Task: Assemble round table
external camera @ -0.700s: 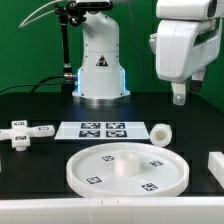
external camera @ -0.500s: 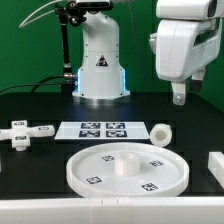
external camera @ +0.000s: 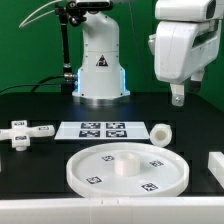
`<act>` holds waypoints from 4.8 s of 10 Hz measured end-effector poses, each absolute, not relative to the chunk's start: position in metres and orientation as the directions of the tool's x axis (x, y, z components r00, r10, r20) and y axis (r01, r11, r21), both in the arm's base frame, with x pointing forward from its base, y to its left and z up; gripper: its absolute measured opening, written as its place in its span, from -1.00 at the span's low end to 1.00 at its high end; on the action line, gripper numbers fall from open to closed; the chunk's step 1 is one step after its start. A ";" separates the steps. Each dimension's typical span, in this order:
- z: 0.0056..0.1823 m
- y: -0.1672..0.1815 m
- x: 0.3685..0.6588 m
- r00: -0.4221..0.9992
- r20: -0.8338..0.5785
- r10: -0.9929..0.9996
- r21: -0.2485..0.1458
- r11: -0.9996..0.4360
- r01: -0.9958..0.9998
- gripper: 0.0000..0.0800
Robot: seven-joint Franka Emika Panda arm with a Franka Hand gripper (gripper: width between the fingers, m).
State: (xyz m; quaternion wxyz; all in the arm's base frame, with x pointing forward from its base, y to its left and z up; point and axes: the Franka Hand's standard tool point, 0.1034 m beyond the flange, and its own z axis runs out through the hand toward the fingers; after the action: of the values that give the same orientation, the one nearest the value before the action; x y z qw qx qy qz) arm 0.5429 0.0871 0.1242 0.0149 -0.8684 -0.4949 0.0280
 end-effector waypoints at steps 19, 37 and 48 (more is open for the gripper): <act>0.009 0.005 0.551 0.451 0.045 0.891 -0.033 -0.450 0.893 0.62; 0.009 0.048 0.574 0.410 0.059 0.910 -0.023 -0.409 0.912 0.02; 0.049 0.046 0.520 0.636 0.055 0.770 0.005 -0.637 0.771 0.62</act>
Offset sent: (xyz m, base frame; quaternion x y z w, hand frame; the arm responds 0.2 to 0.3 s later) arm 0.0248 -0.0412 -0.0356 -0.0032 0.0457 -0.0280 0.9986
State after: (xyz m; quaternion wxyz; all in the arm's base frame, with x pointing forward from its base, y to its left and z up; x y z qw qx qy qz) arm 0.5200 0.0460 0.0495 0.0093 -0.9043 -0.4259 -0.0258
